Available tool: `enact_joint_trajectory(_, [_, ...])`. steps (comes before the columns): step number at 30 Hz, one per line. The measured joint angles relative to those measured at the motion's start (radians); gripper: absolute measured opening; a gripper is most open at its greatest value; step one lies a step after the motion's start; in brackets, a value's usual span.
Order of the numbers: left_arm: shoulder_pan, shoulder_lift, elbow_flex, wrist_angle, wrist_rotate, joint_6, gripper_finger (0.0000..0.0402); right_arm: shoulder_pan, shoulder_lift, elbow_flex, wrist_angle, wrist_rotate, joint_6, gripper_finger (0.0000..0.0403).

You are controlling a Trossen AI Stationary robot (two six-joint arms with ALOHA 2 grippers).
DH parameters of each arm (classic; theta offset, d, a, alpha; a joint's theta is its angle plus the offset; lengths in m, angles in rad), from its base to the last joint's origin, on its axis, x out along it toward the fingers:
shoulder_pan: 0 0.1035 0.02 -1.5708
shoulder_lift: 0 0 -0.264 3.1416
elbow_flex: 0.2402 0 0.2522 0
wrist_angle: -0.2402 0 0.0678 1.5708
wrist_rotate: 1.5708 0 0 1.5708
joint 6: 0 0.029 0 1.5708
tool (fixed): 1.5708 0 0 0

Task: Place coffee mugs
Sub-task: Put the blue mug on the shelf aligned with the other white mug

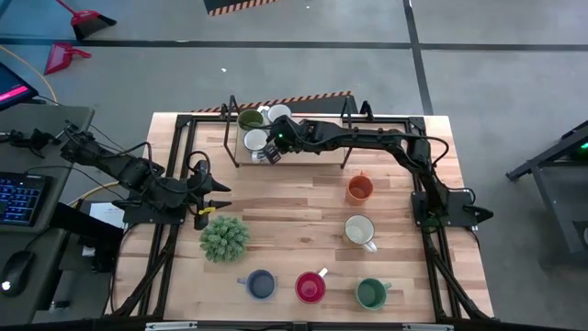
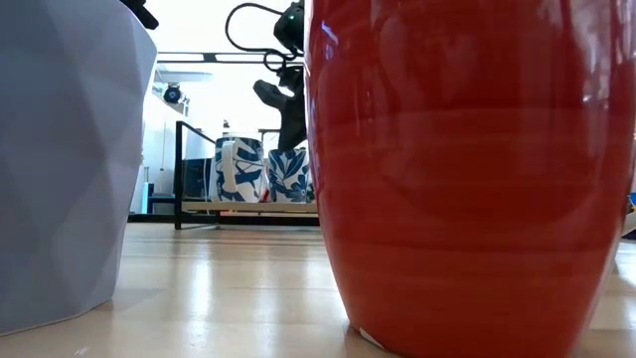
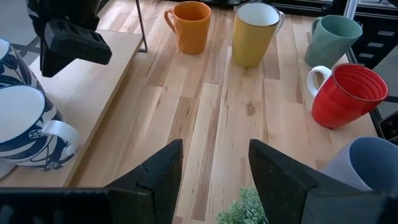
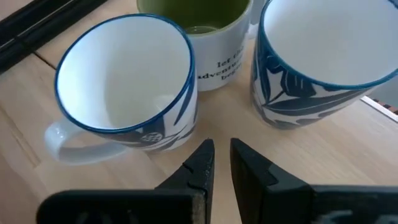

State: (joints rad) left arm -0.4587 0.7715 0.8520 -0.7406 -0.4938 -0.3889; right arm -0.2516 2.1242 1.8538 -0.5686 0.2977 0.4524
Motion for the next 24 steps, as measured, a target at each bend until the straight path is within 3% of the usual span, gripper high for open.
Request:
enact_joint_trajectory(5, [0.0,0.0,0.0,0.0,0.0,0.0,0.0174,0.001,0.005,0.0,-0.016,0.05,-0.004,0.0037])
enact_joint_trajectory(24, [0.0,0.0,0.0,0.002,0.0,-0.001,0.0174,0.017,0.045,0.001,0.085,0.042,-0.008,0.0037])
